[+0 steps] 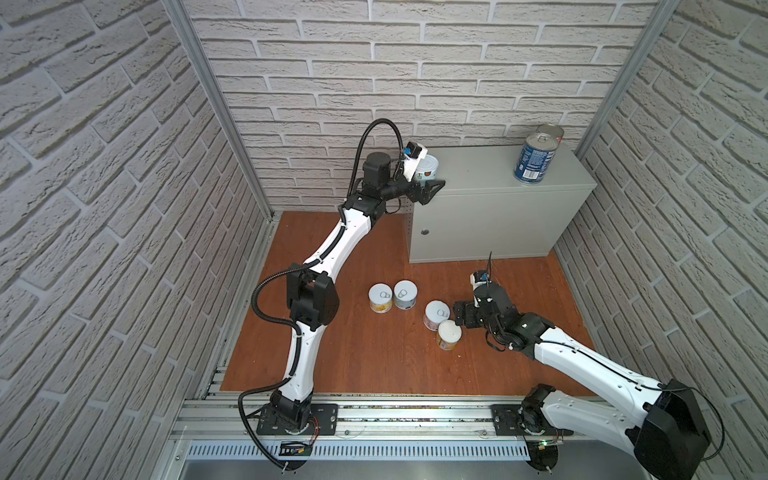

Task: Place and organize the canned foods onto the counter
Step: 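Move the can over the cabinet top while the right gripper hovers over floor cans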

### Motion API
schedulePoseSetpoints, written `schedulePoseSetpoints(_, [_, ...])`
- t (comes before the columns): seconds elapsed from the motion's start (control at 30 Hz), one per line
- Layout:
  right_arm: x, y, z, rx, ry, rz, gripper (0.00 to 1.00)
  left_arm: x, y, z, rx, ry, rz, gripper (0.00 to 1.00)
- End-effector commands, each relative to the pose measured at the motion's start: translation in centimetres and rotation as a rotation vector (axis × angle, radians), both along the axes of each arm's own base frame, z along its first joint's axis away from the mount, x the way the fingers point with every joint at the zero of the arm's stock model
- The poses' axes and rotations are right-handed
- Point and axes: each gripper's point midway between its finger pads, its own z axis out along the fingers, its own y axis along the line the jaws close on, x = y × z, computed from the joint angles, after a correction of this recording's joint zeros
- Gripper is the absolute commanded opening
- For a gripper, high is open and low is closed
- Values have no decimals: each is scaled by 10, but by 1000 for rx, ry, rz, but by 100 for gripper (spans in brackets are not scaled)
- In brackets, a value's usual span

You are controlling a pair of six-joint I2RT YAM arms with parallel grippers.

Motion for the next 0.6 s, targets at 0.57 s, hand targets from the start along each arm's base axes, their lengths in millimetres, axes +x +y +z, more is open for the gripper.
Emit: schedulePoseSetpoints(0.57, [0,4,21,44,-43,29,95,-30,16,20,31,17,33,98])
